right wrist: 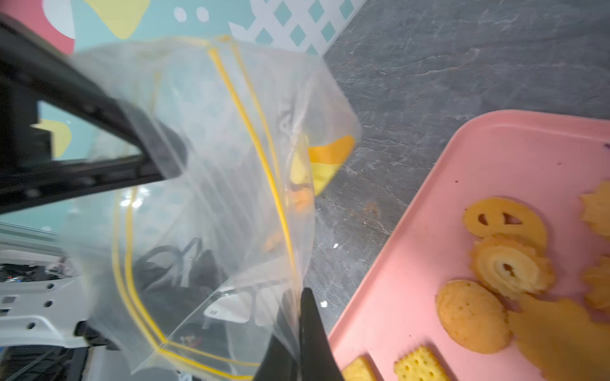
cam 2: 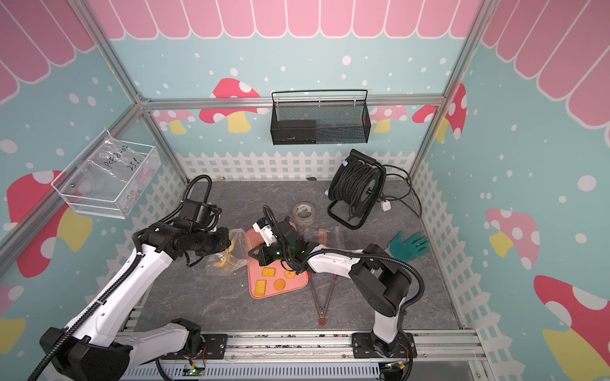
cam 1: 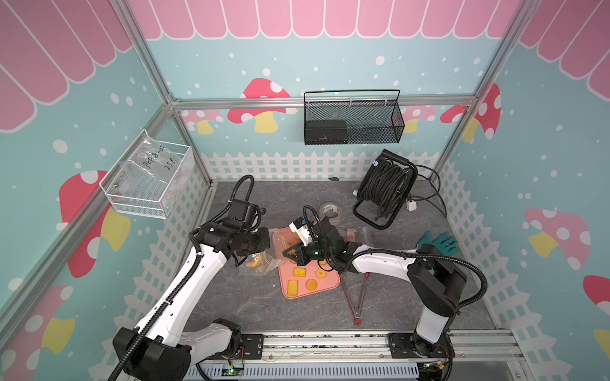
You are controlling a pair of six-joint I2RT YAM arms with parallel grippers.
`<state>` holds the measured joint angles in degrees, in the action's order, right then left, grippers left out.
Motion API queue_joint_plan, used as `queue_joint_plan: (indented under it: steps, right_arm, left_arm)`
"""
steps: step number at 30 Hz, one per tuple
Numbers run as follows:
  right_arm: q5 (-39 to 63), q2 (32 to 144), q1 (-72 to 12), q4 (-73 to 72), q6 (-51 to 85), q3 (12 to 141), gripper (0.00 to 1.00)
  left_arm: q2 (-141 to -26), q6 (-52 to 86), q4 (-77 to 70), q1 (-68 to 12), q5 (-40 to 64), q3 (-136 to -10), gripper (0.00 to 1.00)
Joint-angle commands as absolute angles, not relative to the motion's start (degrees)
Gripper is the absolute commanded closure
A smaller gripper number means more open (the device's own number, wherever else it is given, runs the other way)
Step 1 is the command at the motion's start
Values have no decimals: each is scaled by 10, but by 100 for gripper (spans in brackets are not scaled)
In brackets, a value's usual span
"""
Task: Put the cookies into a resealable bag to prevent moisture
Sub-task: Pick up the ziploc bag from the center of the board, then pick up the clamp from the center of the board.
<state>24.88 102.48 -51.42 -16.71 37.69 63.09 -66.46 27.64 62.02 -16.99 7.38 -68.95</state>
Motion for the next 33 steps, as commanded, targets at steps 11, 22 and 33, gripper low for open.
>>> queue_joint_plan:
  steps: [11, 22, 33]
  right_arm:
    - [179, 1049, -515, -87, 287, 655, 99]
    - [178, 1076, -524, -85, 279, 679, 96]
    - [169, 1067, -541, -96, 239, 701, 79]
  left_arm:
    - [-627, 274, 680, -48, 223, -620, 95]
    - [-637, 281, 621, -49, 191, -556, 94]
    - [-726, 265, 610, -21, 224, -576, 95]
